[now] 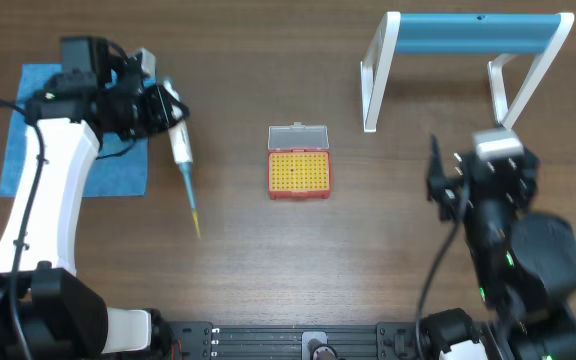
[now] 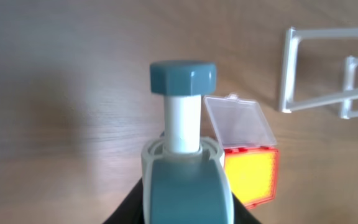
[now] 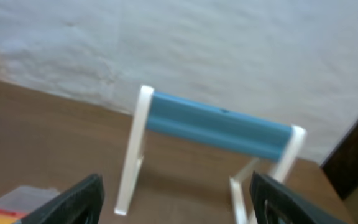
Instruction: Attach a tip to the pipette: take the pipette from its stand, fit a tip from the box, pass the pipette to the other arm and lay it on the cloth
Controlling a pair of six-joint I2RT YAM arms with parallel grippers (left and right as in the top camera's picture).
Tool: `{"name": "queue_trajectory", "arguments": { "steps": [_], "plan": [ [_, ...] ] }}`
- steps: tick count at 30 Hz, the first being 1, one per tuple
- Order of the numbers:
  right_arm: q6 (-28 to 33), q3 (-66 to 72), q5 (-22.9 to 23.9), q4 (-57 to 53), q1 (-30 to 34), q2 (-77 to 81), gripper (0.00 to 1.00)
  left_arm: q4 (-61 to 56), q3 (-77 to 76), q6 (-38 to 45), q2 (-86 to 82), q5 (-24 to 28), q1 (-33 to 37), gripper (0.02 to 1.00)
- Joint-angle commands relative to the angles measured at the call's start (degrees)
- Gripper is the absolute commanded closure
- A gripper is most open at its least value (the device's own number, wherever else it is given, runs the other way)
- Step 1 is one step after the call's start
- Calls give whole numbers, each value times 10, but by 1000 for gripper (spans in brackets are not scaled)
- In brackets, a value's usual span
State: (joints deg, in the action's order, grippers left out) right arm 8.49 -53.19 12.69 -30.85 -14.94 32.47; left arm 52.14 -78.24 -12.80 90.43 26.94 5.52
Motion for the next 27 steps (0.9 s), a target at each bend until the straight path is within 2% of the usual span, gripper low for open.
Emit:
{"name": "queue_trajectory", "arguments": {
  "steps": [1, 3, 5, 7, 12, 16, 18, 22, 24, 25, 27],
  "plan": [
    [6, 2, 48, -88, 1, -100, 130, 91, -132, 75, 1, -143, 24, 993],
    [6, 2, 48, -124, 1, -130, 130, 127, -157, 94, 19, -149, 43, 993],
    [-21, 8, 46, -170, 1, -165, 128, 154, -168, 102, 50, -163, 68, 993],
    [-42, 25, 40, -171, 1, -192, 128, 157, -172, 108, 79, -179, 82, 993],
    [-38, 98, 20, -166, 1, -238, 128, 175, -210, 151, 163, -225, 83, 996],
    [-33, 221, 17, -42, 1, -292, 128, 201, -281, 163, 235, -267, 84, 996],
    [-48, 292, 3, 35, 1, -325, 128, 210, -314, 168, 255, -269, 92, 996],
    [-48, 414, 1, 225, 1, -324, 128, 203, -391, 192, 290, -278, 121, 996],
    [-48, 499, 1, 382, 1, -324, 128, 197, -398, 215, 302, -281, 122, 996],
    [-51, 528, -2, 420, 1, -323, 123, 200, -397, 221, 315, -287, 122, 996],
    [-50, 530, -8, 406, 1, -320, 123, 201, -397, 221, 339, -289, 121, 996]
  ]
}}
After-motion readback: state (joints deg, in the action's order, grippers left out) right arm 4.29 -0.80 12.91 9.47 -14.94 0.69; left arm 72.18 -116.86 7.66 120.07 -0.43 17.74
